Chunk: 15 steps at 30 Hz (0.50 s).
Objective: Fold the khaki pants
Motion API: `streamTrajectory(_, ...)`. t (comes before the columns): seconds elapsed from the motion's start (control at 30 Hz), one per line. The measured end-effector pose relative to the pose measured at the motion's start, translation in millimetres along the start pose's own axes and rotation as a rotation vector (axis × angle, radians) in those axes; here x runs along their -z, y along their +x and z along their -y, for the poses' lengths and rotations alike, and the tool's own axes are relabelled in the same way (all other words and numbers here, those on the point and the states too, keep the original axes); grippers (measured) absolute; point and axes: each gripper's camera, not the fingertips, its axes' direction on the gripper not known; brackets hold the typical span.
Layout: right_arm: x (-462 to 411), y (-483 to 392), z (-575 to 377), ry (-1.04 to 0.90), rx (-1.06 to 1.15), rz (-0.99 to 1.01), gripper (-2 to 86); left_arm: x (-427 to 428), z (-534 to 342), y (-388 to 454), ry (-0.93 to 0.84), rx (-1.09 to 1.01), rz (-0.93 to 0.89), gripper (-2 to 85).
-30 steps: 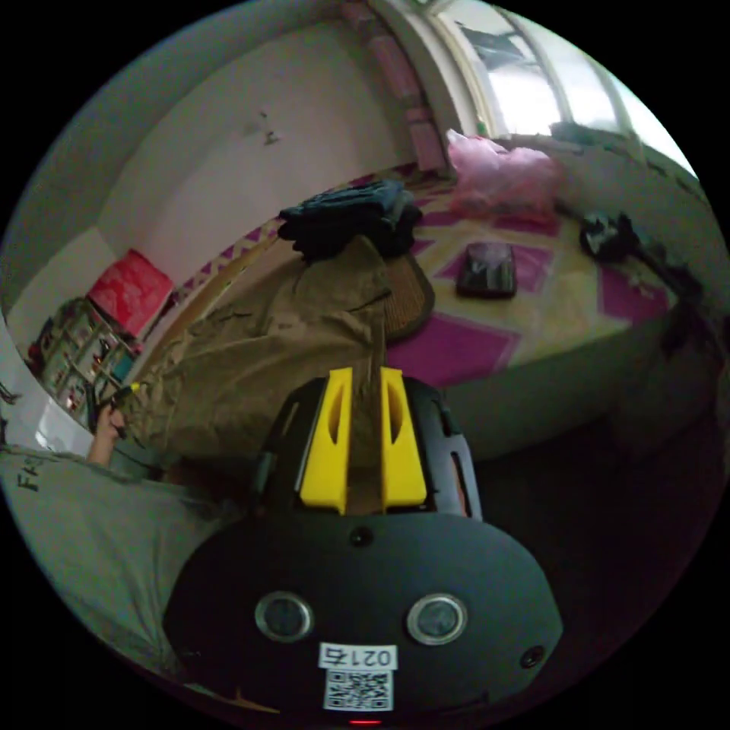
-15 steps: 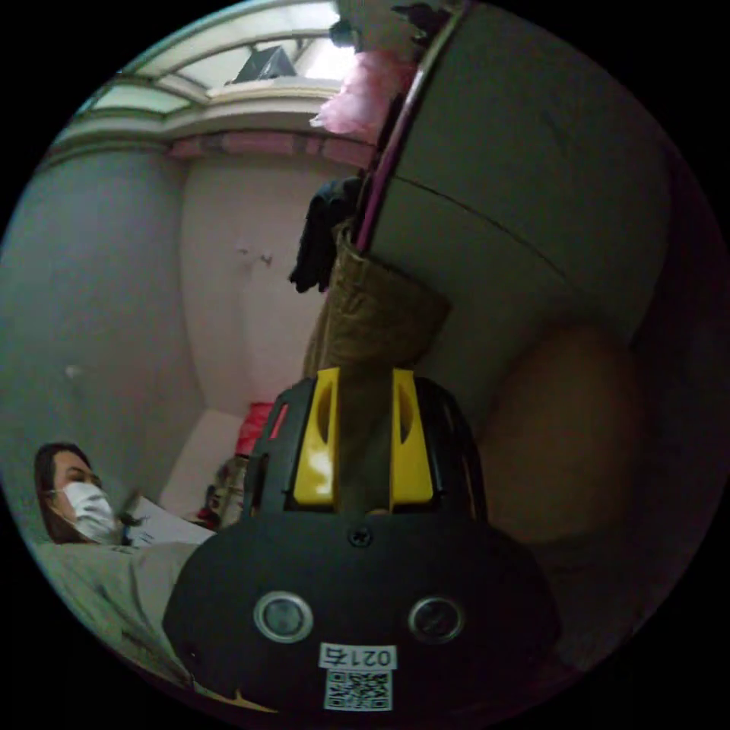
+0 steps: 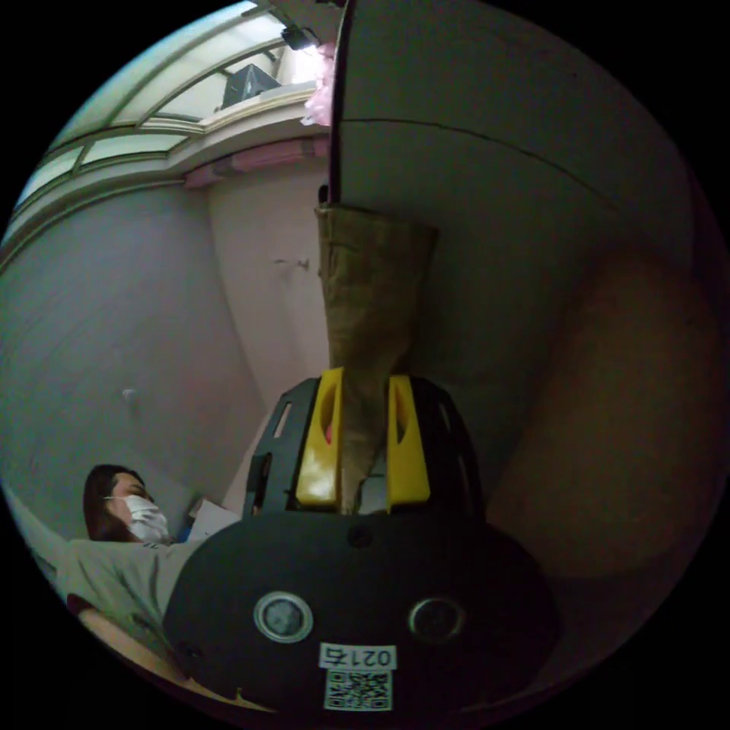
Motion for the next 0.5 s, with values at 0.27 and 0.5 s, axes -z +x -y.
streamTrajectory(0.27,33,15,5,0.084,0.024,0.096,-0.5,6,9,-5,-0.009,0.018,-0.019,7.6)
streamTrajectory(0.5,46,16,16,0.063,0.047,0.102,-0.6,1,15,-6,-0.02,0.022,-0.041,7.6)
